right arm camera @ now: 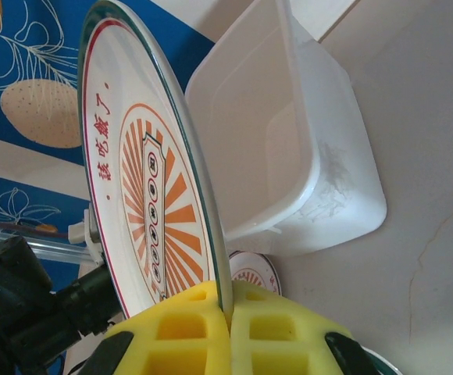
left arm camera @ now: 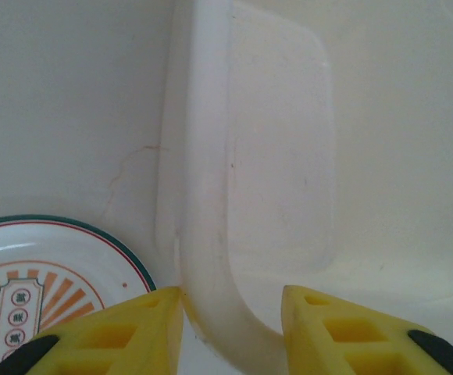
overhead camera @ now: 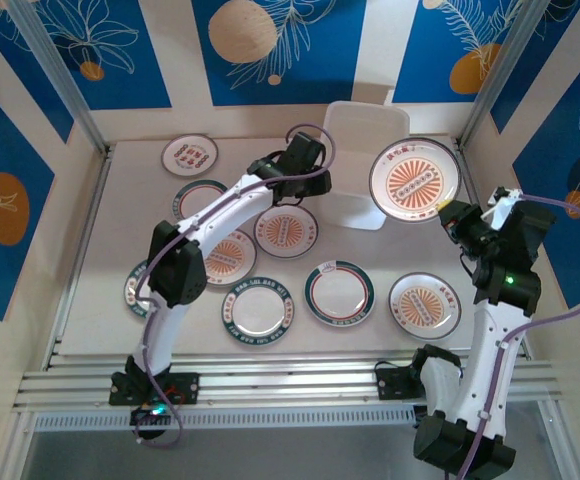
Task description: Place the plates into the plastic bin on the countertop
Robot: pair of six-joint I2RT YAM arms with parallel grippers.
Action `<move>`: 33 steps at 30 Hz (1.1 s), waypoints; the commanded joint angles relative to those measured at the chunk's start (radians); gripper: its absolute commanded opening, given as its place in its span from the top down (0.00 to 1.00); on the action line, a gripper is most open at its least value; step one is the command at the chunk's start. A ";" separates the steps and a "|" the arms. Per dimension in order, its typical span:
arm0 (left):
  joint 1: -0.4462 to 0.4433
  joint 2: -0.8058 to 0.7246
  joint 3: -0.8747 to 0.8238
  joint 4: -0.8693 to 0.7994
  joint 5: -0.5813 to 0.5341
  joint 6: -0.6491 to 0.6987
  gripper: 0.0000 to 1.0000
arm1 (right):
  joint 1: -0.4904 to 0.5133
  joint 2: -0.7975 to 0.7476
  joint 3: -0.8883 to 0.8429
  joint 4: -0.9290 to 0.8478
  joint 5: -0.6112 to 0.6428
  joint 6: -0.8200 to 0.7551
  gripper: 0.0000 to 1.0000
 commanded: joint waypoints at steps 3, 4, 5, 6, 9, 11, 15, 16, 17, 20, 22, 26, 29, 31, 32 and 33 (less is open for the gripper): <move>-0.036 -0.092 -0.054 0.003 0.007 -0.014 0.60 | 0.012 -0.017 0.001 0.040 -0.032 -0.013 1.00; -0.037 -0.101 -0.060 0.006 0.003 -0.007 0.57 | 0.013 -0.015 0.002 0.038 -0.030 -0.014 1.00; -0.037 -0.106 -0.060 0.003 -0.005 0.005 0.55 | 0.014 -0.014 0.003 0.038 -0.029 -0.015 1.00; -0.036 -0.109 -0.054 0.001 -0.016 0.024 0.53 | 0.015 -0.011 0.003 0.038 -0.029 -0.014 1.00; -0.031 -0.098 -0.013 -0.022 -0.068 0.091 0.40 | 0.014 -0.003 0.009 0.038 -0.028 -0.014 1.00; -0.027 -0.064 0.049 -0.053 -0.089 0.136 0.33 | 0.012 0.000 0.014 0.037 -0.030 -0.014 1.00; -0.015 0.039 0.205 -0.136 -0.109 0.195 0.27 | 0.012 0.009 0.029 0.026 -0.028 -0.017 1.00; -0.012 0.065 0.239 -0.150 -0.110 0.205 0.27 | 0.012 0.009 0.034 0.023 -0.029 -0.018 1.00; -0.010 0.088 0.270 -0.165 -0.117 0.212 0.26 | 0.012 0.011 0.040 0.020 -0.028 -0.018 1.00; -0.005 0.136 0.327 -0.186 -0.115 0.225 0.27 | 0.013 0.012 0.050 0.013 -0.030 -0.017 1.00; -0.003 0.153 0.337 -0.189 -0.113 0.228 0.28 | 0.014 0.013 0.056 0.014 -0.032 -0.014 1.00; -0.004 0.168 0.337 -0.214 -0.108 0.218 0.32 | 0.017 0.016 0.060 0.020 -0.035 -0.009 1.00; -0.005 0.172 0.336 -0.237 -0.104 0.212 0.36 | 0.019 0.016 0.058 0.028 -0.039 -0.004 1.00; -0.006 0.172 0.334 -0.246 -0.096 0.204 0.40 | 0.019 0.015 0.057 0.031 -0.042 -0.001 1.00; -0.007 0.170 0.332 -0.252 -0.090 0.195 0.42 | 0.020 0.013 0.055 0.031 -0.042 0.000 1.00; -0.008 0.169 0.331 -0.255 -0.077 0.186 0.43 | 0.020 0.010 0.053 0.032 -0.042 0.000 1.00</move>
